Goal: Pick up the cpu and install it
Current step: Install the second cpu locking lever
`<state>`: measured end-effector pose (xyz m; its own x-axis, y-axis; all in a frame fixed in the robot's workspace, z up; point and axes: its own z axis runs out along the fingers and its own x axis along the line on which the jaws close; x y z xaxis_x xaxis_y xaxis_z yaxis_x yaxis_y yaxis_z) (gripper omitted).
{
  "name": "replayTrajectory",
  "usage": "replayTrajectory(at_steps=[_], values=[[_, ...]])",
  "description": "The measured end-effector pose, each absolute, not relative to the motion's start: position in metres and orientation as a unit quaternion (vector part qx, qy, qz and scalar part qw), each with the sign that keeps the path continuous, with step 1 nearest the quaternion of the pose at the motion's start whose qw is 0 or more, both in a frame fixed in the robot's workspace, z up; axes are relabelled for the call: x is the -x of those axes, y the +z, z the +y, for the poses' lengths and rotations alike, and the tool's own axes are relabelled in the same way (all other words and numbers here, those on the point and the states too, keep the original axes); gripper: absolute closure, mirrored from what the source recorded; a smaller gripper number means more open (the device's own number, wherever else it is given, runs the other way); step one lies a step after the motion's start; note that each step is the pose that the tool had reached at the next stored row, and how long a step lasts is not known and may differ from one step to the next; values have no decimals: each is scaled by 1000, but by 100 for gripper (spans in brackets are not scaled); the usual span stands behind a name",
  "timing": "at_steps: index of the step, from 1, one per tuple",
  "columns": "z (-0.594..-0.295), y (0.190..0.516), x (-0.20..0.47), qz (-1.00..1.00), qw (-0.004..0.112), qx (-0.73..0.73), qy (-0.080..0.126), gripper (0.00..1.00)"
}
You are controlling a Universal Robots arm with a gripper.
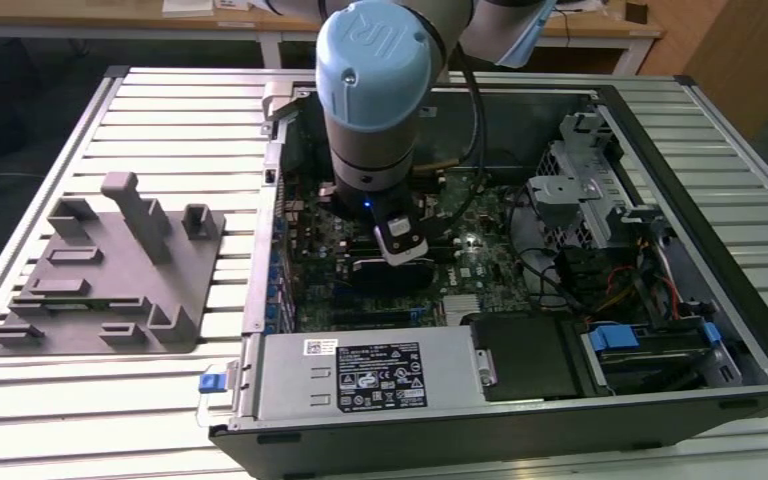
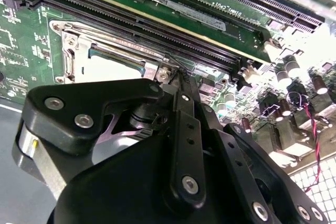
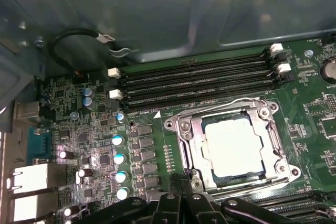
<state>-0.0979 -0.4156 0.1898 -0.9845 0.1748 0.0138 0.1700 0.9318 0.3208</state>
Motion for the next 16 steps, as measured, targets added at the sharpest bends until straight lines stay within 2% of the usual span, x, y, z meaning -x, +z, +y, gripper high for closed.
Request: replayTrajectory(at_steps=[9, 16], values=[[-416, 188, 98, 983, 8, -88, 159, 89], [-415, 206, 98, 984, 8, -89, 156, 89]])
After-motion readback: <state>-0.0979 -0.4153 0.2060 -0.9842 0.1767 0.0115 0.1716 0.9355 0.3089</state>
